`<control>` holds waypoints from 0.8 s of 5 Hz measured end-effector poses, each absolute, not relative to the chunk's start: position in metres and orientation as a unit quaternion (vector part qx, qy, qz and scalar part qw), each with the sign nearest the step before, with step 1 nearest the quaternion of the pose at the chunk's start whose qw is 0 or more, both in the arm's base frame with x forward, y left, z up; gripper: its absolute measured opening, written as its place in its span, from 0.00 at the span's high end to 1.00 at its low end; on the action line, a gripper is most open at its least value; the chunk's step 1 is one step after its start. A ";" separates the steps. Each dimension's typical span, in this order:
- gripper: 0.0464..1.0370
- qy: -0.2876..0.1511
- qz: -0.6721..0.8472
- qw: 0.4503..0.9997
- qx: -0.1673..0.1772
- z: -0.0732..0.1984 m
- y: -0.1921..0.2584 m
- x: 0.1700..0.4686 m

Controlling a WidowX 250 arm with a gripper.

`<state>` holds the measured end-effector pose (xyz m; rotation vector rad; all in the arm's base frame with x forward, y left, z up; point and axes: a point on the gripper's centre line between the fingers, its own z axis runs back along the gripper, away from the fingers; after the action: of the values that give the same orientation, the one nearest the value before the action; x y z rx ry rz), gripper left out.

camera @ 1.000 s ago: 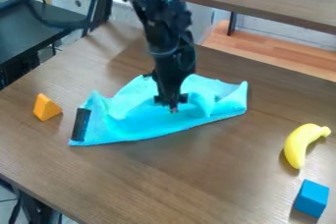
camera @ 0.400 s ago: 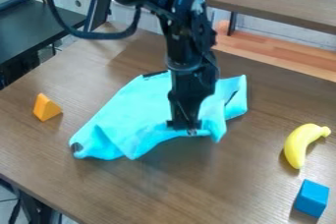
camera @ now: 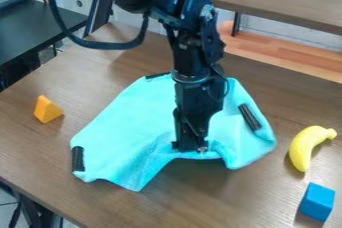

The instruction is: Unfold the cloth from top left to bottom right

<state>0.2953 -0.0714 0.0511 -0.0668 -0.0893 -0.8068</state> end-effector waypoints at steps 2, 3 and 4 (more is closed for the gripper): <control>0.99 -0.036 -0.374 0.923 -0.087 0.065 -0.095 0.293; 0.98 -0.043 -0.358 0.926 -0.115 0.079 -0.106 0.302; 0.83 -0.006 -0.365 0.920 -0.145 0.077 -0.115 0.307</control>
<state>0.3071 -0.1149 0.0770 -0.2988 -0.0115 -0.7505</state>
